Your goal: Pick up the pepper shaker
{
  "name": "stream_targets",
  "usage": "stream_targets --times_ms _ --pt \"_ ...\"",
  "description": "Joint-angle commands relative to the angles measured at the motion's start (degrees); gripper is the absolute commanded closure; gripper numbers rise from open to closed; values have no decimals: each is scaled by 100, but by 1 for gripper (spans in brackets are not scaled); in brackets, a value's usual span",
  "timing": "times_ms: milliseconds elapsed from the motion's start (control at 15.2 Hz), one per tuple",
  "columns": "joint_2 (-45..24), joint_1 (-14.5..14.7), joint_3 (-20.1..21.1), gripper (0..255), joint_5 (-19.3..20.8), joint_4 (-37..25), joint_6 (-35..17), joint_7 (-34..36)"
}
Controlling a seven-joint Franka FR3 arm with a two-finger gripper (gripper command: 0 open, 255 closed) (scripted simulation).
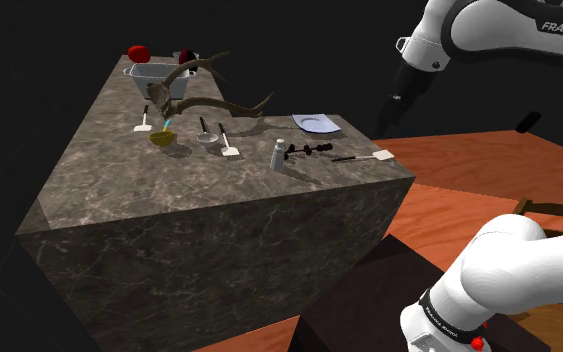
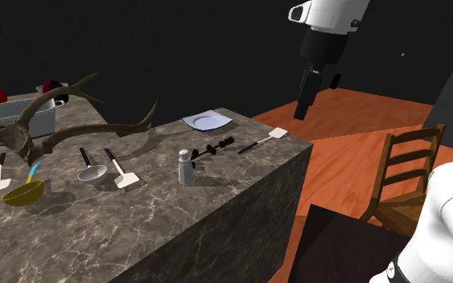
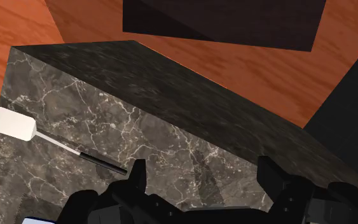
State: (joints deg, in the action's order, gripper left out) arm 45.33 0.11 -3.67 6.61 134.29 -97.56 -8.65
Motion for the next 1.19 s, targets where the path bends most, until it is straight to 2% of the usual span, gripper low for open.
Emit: stream_targets --times_ms 0,528,1122 --pt "0 0 0 0 0 0 0 0" --pt "-1571 166 46 0 -359 -444 -1098 321" --pt "-3468 329 81 0 -797 -1512 -1922 509"
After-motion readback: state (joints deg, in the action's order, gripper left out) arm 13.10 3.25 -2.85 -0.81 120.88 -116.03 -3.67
